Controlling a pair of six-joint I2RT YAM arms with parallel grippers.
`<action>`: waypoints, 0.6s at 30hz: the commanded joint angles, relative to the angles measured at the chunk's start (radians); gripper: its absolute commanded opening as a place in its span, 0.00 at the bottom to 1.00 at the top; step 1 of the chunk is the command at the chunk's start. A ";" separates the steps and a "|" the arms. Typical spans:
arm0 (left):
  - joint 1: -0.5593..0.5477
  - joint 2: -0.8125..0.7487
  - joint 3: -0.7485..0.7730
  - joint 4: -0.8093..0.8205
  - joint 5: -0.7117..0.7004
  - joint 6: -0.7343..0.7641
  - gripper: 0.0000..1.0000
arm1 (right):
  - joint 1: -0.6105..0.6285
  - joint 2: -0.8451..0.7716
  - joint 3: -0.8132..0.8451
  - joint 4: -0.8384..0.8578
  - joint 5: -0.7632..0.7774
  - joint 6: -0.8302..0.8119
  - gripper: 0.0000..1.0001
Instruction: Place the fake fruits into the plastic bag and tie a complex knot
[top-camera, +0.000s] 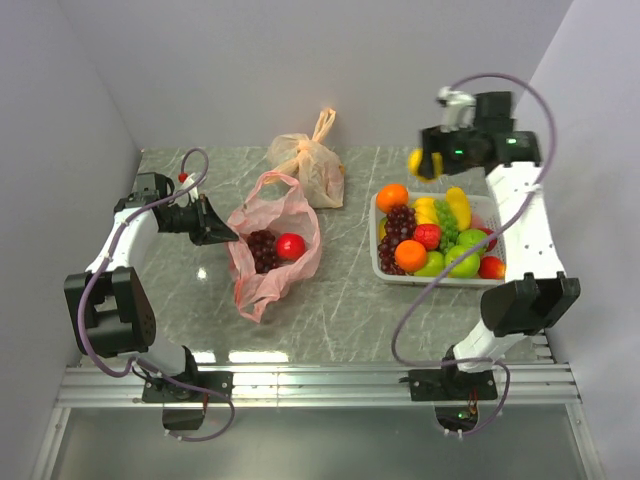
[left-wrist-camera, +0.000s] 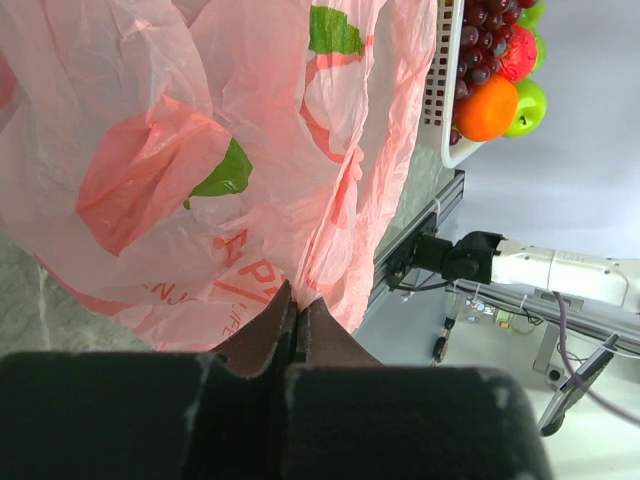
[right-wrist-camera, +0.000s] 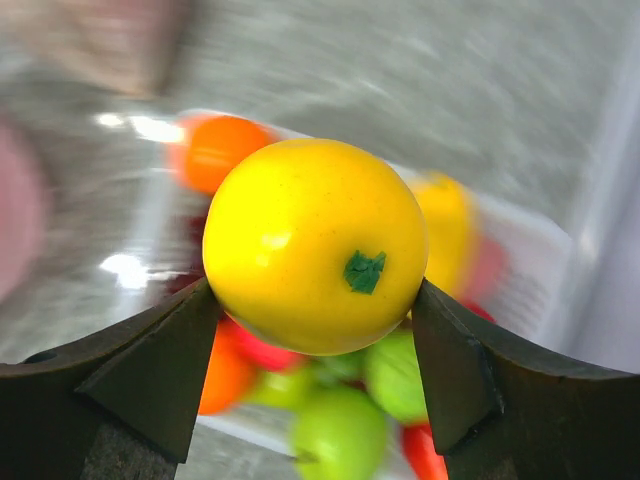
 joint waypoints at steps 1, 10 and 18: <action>0.004 -0.006 0.005 0.001 0.012 0.021 0.00 | 0.197 -0.062 -0.023 0.094 -0.097 0.052 0.42; 0.006 0.005 0.022 -0.021 0.032 0.022 0.00 | 0.737 0.037 -0.057 0.286 -0.036 0.103 0.42; 0.015 0.016 0.047 -0.030 0.104 0.018 0.00 | 0.927 0.312 0.069 0.294 0.065 0.096 0.40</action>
